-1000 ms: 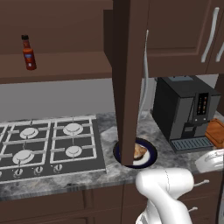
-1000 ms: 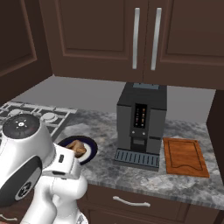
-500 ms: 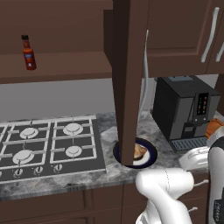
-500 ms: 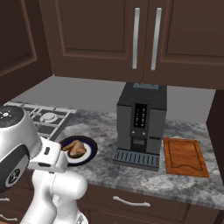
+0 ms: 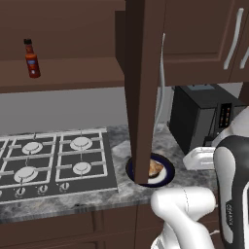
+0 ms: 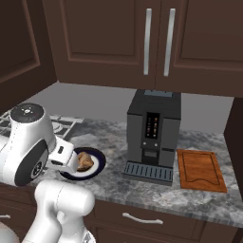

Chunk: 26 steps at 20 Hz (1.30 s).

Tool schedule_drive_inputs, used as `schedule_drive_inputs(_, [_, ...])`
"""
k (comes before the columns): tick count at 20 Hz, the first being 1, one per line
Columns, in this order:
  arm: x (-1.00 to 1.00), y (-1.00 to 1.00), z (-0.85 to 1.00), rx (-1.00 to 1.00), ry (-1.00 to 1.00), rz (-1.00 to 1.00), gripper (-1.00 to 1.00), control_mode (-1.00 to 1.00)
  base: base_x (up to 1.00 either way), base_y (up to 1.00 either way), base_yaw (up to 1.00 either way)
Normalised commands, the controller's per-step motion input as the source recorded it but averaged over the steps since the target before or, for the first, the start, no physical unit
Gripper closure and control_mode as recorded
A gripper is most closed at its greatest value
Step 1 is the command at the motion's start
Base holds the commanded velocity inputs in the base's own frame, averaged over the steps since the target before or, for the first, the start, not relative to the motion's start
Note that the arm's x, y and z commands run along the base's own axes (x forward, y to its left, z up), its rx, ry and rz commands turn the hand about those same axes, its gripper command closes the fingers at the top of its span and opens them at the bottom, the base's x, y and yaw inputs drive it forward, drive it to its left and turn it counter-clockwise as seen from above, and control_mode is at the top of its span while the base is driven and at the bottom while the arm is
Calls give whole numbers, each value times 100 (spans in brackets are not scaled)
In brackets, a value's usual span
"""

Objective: Pick the chicken drumstick from the plate and place it on the cutting board. Then pick the condiment bottle from the cabinet and place it next to the cutting board.

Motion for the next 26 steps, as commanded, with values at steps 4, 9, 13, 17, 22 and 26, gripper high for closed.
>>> schedule_drive_inputs(4, [40, 9, -19, 8, 0, -7, -100, -100, 0, 0, 0])
schedule_drive_inputs(9, [19, 21, -27, 6, 0, -7, -100, -100, 0, 0, 0])
schedule_drive_inputs(13, [10, 18, -29, 1, 0, -6, -100, -100, 0, 0, 0])
schedule_drive_inputs(17, [4, 14, -28, -1, 0, -7, -100, -100, 0, 0, 0])
schedule_drive_inputs(22, [4, 8, -31, 0, 0, -8, -100, -100, 0, 0, 0])
schedule_drive_inputs(26, [22, 6, -42, 0, 0, -9, -100, -100, 0, 0, 0])
